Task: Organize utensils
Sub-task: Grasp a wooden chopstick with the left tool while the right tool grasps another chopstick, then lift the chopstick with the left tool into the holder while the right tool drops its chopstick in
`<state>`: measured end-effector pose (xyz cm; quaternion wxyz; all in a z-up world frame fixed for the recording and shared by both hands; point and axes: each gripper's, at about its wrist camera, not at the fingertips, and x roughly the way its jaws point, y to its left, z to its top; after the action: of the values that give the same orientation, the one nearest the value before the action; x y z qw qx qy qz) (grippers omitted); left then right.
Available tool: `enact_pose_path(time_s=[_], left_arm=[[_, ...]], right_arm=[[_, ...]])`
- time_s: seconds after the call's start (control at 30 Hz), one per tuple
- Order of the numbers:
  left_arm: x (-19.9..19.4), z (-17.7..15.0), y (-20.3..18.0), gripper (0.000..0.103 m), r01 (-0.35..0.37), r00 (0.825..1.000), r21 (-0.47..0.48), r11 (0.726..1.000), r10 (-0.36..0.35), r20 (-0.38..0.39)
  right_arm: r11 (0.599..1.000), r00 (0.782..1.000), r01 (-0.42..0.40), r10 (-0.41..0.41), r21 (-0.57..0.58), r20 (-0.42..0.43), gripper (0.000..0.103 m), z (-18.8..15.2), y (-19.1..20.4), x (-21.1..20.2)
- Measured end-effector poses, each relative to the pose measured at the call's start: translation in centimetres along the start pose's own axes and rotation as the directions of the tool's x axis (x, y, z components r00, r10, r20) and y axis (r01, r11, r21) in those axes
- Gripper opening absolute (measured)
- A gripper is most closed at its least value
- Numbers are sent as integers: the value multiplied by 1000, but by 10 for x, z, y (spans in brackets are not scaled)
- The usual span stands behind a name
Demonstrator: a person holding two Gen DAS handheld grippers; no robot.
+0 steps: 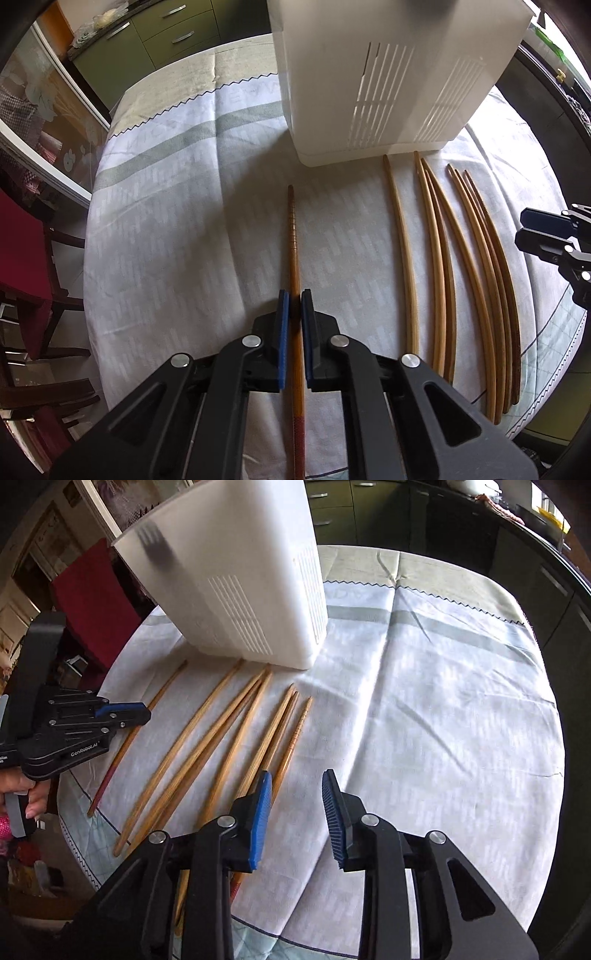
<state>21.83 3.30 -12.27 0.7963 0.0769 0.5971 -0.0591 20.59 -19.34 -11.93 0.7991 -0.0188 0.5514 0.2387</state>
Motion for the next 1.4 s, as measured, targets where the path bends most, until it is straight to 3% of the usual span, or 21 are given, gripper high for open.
enact_pose_path(time_s=[0.2, 0.3, 0.33, 0.53, 0.63, 0.8, 0.93, 1.17, 1.4], left_arm=[[-2, -8, 14, 7, -7, 1000, 30, 1000, 6, 19], [-1, -9, 14, 7, -17, 1000, 47, 999, 15, 27], [0, -2, 5, 7, -18, 1000, 51, 999, 17, 26], [0, 2, -7, 7, -46, 999, 83, 996, 44, 24], [-6, -1, -19, 6, -43, 999, 78, 996, 40, 31], [-10, 0, -9, 7, 52, 999, 19, 998, -52, 12], [-34, -2, -7, 7, 53, 996, 19, 998, -54, 74], [-99, -6, -11, 7, 76, 976, 20, 997, -79, 204], [-135, -8, -17, 7, 74, 960, 36, 997, -81, 267]], right_arm=[[999, 996, -1, 5, 35, -94, 25, 6, 4, 21], [999, 993, 35, -33, 21, -110, 22, 10, 11, 25], [999, 992, 50, -48, 18, -116, 17, 12, 14, 26], [979, 973, 193, -199, -63, -114, 10, 14, 43, 36], [976, 971, 207, -214, -72, -107, 7, 15, 50, 38], [992, 991, 122, -123, -17, -51, 7, 12, 47, 19], [999, 998, 49, -49, 3, 42, 7, 13, 48, -18], [1000, 980, -19, 22, -14, 198, 7, 8, 51, -89], [999, 971, -32, 39, -33, 237, 7, -1, 43, -118]])
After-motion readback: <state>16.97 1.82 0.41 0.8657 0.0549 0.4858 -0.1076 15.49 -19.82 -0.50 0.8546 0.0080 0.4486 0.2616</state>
